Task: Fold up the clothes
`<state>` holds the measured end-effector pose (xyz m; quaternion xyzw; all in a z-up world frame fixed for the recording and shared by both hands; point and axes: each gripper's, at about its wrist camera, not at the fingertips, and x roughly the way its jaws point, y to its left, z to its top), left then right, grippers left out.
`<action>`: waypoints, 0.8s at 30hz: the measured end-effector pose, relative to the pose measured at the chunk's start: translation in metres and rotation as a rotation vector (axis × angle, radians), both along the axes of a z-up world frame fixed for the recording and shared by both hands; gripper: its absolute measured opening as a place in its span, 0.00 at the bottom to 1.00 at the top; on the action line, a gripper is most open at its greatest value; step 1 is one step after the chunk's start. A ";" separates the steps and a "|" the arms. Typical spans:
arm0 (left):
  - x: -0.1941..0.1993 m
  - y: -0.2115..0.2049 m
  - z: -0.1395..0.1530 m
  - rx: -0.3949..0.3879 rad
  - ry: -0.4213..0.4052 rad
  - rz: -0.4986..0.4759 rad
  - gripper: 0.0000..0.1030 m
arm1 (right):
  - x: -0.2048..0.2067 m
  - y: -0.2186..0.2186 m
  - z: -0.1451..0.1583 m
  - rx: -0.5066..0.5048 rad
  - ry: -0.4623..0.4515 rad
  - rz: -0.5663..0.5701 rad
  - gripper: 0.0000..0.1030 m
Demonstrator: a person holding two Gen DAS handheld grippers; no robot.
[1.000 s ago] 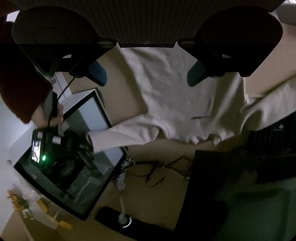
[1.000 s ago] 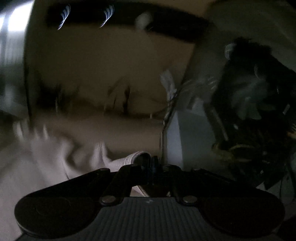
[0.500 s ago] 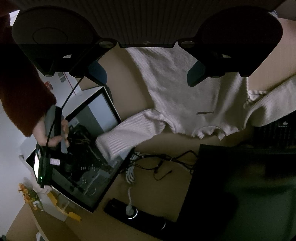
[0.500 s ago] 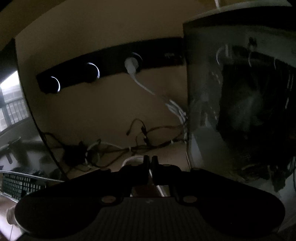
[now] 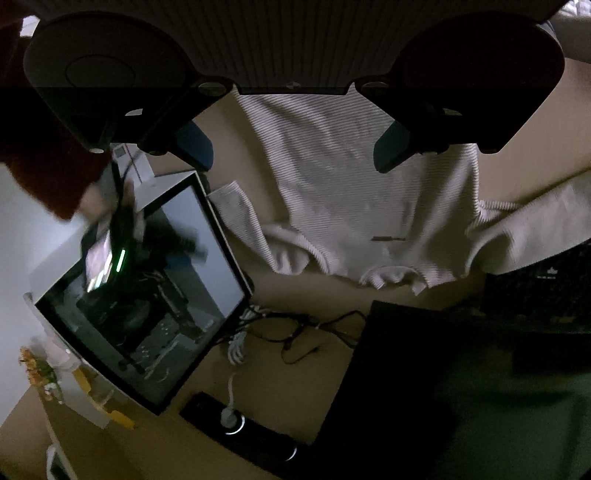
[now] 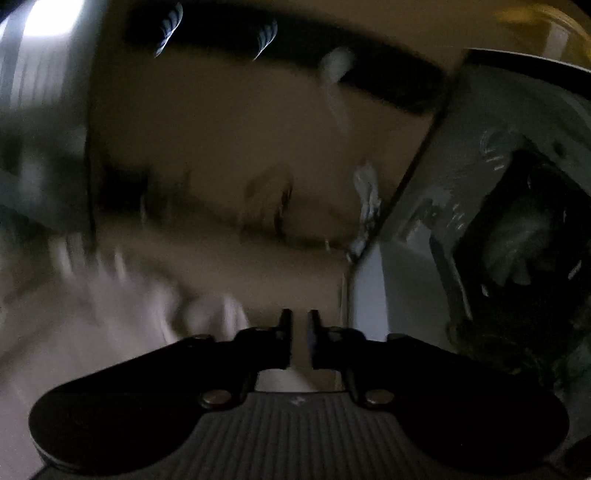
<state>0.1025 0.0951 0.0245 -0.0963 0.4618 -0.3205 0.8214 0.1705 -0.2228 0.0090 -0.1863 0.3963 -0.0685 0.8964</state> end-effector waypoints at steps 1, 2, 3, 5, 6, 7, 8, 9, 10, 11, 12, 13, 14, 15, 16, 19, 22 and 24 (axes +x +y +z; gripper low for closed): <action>0.001 -0.001 -0.001 0.004 0.005 0.003 0.94 | -0.007 0.007 -0.019 -0.080 0.047 0.062 0.45; 0.003 -0.003 -0.002 0.009 0.012 0.006 0.94 | -0.017 0.015 -0.040 -0.175 0.094 0.143 0.48; 0.005 -0.005 -0.004 0.013 0.019 0.010 0.94 | -0.028 0.022 -0.061 -0.277 0.139 0.224 0.49; 0.008 -0.011 -0.006 0.018 0.033 0.011 0.94 | -0.051 0.032 -0.100 -0.476 0.215 0.367 0.49; 0.010 -0.015 -0.007 0.019 0.041 0.008 0.94 | -0.060 0.033 -0.119 -0.568 0.241 0.429 0.49; 0.010 -0.019 -0.008 0.024 0.045 0.003 0.94 | -0.067 0.033 -0.134 -0.626 0.259 0.472 0.49; 0.009 -0.023 -0.009 0.034 0.047 -0.002 0.94 | -0.072 0.032 -0.147 -0.661 0.273 0.500 0.49; 0.009 -0.027 -0.010 0.044 0.048 -0.008 0.94 | -0.074 0.029 -0.156 -0.667 0.284 0.511 0.49; 0.008 -0.031 -0.010 0.054 0.050 -0.013 0.94 | -0.073 0.027 -0.162 -0.652 0.292 0.509 0.49; 0.008 -0.034 -0.011 0.064 0.052 -0.013 0.94 | -0.072 0.025 -0.167 -0.655 0.291 0.514 0.49; 0.008 -0.036 -0.012 0.070 0.055 -0.009 0.94 | -0.073 0.023 -0.170 -0.672 0.282 0.525 0.43; 0.008 -0.037 -0.012 0.073 0.059 -0.003 0.94 | -0.073 0.021 -0.174 -0.689 0.272 0.536 0.41; 0.008 -0.038 -0.013 0.074 0.065 0.004 0.94 | -0.073 0.019 -0.178 -0.705 0.263 0.547 0.39; 0.008 -0.039 -0.014 0.076 0.070 0.011 0.94 | -0.073 0.017 -0.181 -0.722 0.254 0.557 0.37; 0.008 -0.040 -0.015 0.078 0.075 0.014 0.94 | -0.073 0.015 -0.185 -0.738 0.245 0.568 0.36; 0.006 -0.042 -0.017 0.091 0.090 0.019 0.94 | -0.066 0.014 -0.192 -0.751 0.204 0.569 0.29; 0.004 -0.041 -0.019 0.112 0.098 0.030 0.94 | -0.052 0.015 -0.189 -0.657 0.201 0.518 0.03; 0.004 -0.036 -0.019 0.116 0.101 0.047 0.94 | -0.044 0.014 -0.174 -0.541 0.170 0.445 0.03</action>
